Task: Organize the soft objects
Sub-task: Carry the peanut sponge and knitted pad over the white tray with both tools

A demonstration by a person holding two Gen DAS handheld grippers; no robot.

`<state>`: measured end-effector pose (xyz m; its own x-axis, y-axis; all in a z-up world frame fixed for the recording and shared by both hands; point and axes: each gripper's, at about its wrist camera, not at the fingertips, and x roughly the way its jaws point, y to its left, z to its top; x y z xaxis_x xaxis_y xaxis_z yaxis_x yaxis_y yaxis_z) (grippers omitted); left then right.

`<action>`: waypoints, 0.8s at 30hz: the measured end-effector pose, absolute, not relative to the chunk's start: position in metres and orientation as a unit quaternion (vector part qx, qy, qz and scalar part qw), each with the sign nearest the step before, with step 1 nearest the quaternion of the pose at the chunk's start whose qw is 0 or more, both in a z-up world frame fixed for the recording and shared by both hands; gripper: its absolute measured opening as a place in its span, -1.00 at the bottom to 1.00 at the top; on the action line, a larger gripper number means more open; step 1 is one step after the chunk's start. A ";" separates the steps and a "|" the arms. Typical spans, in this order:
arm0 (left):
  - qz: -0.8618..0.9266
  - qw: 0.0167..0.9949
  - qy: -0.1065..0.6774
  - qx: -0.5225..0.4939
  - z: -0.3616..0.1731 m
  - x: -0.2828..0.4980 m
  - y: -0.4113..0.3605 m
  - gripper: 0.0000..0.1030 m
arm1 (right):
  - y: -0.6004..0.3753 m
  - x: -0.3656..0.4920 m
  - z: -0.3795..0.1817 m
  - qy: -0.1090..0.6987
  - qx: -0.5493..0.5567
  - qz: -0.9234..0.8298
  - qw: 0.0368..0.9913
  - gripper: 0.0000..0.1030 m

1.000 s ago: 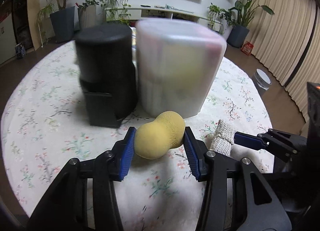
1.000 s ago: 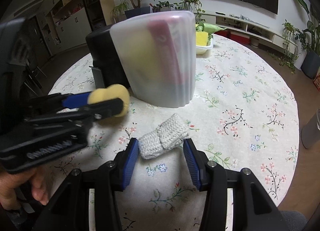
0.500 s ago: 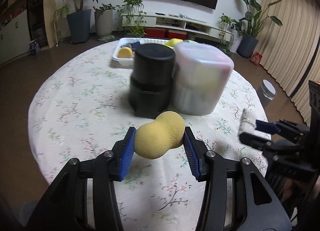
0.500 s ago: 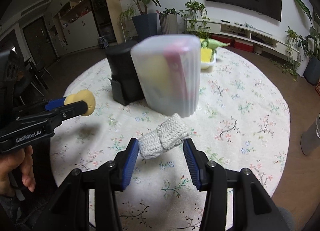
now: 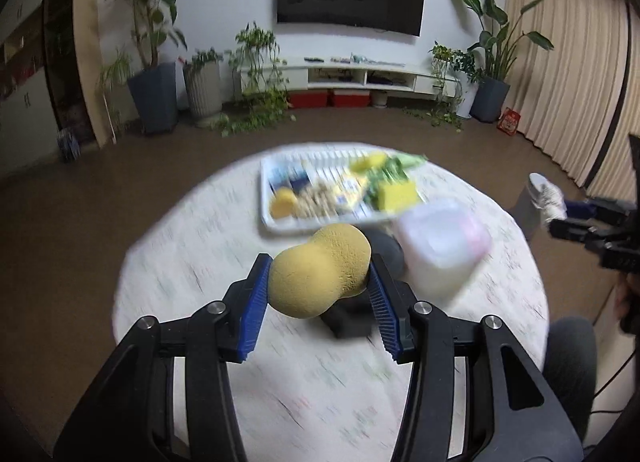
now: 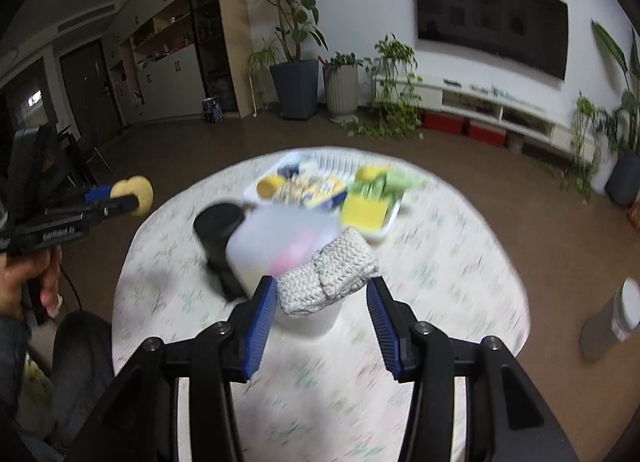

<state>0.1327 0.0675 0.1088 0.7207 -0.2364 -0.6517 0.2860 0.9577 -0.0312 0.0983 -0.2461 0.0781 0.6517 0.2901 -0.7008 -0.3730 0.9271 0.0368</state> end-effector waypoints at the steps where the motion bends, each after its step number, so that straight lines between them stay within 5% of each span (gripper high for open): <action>1: -0.139 0.928 0.344 0.043 0.117 0.146 0.069 -0.12 | -0.246 0.107 0.086 0.371 -0.063 0.183 0.908 -0.04; 13: -0.152 0.907 0.378 0.106 0.126 0.306 0.034 -0.10 | -0.219 0.266 0.108 0.401 -0.110 0.216 0.883 -0.03; 24: -0.184 0.864 0.445 0.149 0.048 0.408 -0.030 -0.09 | -0.171 0.384 0.024 0.487 -0.145 0.253 0.823 -0.03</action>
